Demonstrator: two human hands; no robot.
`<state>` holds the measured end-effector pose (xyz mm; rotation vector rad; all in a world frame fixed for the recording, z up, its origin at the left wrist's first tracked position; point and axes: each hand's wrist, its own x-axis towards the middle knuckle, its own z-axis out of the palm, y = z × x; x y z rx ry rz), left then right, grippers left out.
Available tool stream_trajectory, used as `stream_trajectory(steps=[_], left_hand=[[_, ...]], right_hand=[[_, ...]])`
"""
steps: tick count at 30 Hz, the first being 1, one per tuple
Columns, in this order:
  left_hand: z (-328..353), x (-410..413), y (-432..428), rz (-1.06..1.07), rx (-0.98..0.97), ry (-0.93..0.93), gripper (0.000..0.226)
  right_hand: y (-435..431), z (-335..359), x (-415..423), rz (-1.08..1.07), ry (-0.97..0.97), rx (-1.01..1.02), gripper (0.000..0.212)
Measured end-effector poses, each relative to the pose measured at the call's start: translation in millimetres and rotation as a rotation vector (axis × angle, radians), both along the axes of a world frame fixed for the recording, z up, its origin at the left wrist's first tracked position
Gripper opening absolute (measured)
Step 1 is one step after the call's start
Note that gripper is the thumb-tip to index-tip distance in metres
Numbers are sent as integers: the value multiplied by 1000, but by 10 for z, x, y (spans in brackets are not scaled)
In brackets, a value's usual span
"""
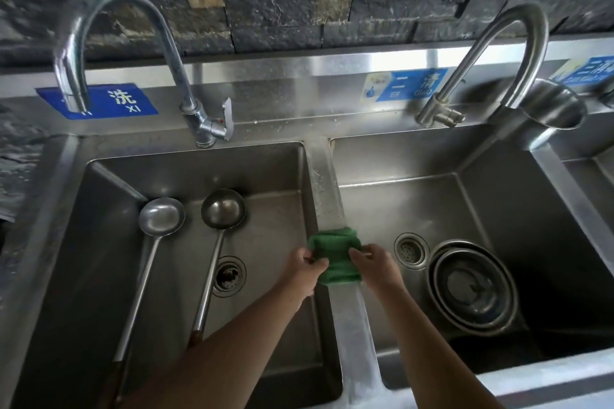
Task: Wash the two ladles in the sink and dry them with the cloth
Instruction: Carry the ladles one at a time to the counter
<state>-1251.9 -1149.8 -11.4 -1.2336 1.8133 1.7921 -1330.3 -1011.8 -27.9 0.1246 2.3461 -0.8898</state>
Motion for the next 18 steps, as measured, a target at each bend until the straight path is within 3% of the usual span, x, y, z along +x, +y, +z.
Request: stream_trajectory(steps=[4,10,18], left_hand=[[190,219,-276,-11,-136,64,8],[443,876,-1074,-83,-344,123,10],[418,1927,-2267,-8,-548,-31,11]], right_hand=[[-50,207,45,120,111,162,33],[-486,415,417,250,267,268,33],[-1965,540,1139,330,59,-29,19]])
